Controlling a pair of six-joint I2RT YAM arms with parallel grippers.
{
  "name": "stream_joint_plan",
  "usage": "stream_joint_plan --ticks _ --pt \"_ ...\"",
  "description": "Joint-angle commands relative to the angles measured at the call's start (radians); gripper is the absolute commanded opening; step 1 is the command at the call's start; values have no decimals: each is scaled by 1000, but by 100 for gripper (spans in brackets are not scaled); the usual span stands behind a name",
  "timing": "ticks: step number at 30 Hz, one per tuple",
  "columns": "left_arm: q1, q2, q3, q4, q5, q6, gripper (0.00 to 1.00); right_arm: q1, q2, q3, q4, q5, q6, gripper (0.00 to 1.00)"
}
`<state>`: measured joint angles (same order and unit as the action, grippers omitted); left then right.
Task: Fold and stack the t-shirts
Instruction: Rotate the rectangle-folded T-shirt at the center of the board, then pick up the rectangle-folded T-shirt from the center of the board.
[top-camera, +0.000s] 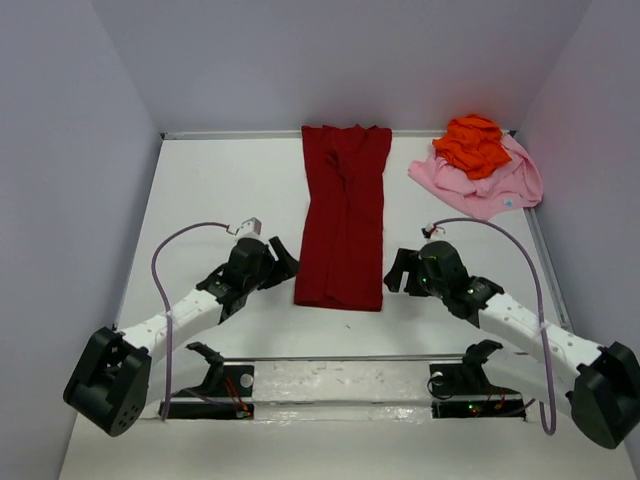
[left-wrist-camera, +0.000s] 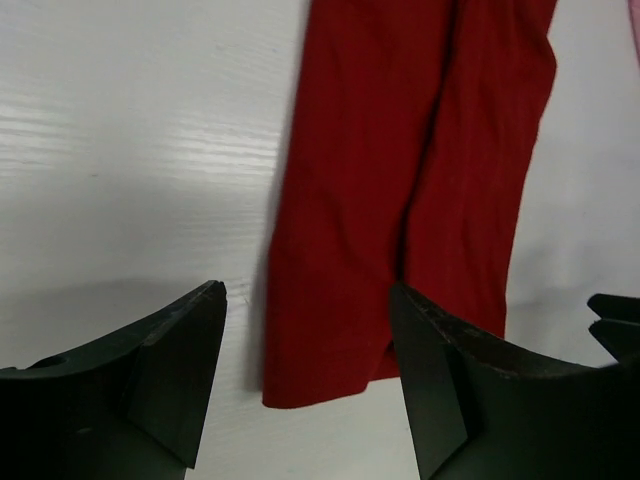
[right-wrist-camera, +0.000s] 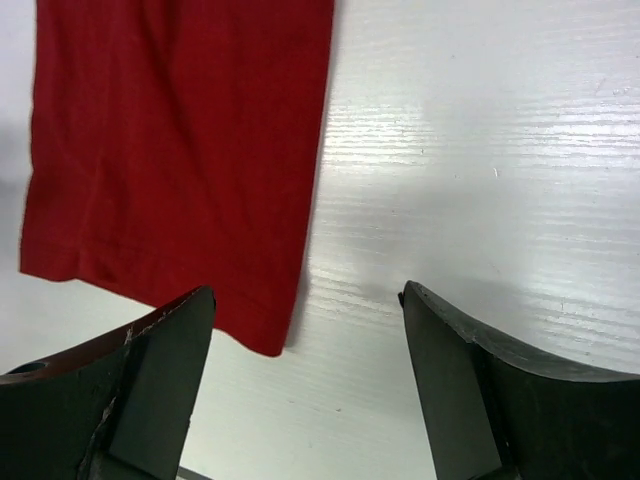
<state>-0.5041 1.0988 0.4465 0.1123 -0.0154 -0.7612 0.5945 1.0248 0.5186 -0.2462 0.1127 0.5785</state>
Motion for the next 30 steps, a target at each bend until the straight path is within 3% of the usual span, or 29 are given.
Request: stream_joint_plan --ticks 1,13,21,30 --pt "-63 -68 -69 167 -23 -90 75 11 -112 -69 110 48 156 81" --pt "-90 -102 -199 145 -37 -118 75 76 23 -186 235 8 250 80" --pt "-97 22 -226 252 -18 -107 75 108 227 -135 341 4 242 79" --pt "-116 139 -224 320 11 -110 72 174 262 -104 331 -27 265 78"
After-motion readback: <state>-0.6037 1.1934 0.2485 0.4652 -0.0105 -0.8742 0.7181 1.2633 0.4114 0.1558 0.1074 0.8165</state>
